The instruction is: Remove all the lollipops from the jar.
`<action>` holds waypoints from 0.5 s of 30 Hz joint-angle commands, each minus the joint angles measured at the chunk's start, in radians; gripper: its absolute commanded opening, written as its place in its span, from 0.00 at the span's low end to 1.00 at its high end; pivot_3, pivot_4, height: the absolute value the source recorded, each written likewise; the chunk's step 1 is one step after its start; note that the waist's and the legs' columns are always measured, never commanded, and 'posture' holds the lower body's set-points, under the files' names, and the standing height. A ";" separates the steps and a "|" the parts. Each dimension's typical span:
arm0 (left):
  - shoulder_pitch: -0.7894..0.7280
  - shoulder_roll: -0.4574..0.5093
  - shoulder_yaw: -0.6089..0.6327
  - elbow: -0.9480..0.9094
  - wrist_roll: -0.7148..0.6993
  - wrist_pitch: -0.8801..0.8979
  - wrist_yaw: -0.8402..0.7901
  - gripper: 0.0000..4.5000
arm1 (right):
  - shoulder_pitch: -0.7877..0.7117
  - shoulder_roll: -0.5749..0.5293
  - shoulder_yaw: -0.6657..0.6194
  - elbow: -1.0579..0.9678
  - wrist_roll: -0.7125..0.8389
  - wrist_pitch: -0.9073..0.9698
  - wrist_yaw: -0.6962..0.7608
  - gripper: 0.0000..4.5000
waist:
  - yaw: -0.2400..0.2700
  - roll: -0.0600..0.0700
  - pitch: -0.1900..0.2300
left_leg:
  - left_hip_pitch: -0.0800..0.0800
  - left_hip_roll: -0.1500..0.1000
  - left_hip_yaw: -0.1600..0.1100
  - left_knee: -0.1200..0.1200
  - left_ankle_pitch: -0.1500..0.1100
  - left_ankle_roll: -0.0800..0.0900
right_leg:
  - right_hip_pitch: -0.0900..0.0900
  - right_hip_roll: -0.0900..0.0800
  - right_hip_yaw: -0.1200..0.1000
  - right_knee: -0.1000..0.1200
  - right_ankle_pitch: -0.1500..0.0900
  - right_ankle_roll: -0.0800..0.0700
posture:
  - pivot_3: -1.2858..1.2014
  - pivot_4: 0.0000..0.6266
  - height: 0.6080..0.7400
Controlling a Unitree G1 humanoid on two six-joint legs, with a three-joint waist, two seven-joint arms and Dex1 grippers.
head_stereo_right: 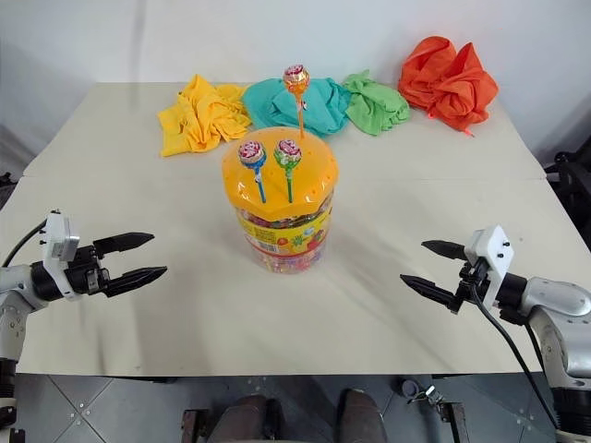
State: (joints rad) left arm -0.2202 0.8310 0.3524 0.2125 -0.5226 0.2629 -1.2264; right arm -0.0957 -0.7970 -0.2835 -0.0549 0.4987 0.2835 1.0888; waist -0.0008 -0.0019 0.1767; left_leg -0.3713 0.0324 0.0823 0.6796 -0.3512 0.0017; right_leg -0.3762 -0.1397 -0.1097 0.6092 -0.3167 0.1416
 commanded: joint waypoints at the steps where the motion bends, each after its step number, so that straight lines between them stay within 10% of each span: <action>1: -0.003 0.017 0.032 -0.024 -0.029 -0.001 -0.014 1.00 | -0.021 -0.011 -0.025 -0.019 0.013 -0.005 -0.009 1.00 | 0.000 0.000 0.000 | 0.000 0.000 0.000 0.000 0.000 0.000 | 0.000 0.000 0.000 0.000 0.000 0.000 | 0.52 0.24 1.00; 15: 0.103 0.046 0.176 -0.282 -0.136 0.192 0.084 1.00 | -0.094 -0.003 0.005 0.017 0.018 0.013 0.001 1.00 | -0.002 0.000 0.000 | 0.000 0.000 0.000 0.001 0.000 0.000 | 0.000 0.000 0.001 0.001 0.000 0.000 | 0.52 0.24 1.00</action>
State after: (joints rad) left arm -0.1267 0.8497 0.4739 -0.0031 -0.6148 0.4483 -1.1304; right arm -0.1795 -0.7962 -0.2704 -0.0304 0.4978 0.2930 1.0805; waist -0.0024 -0.0022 0.1769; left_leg -0.3712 0.0330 0.0825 0.6808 -0.3515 0.0021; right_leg -0.3768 -0.1401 -0.1084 0.6106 -0.3167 0.1416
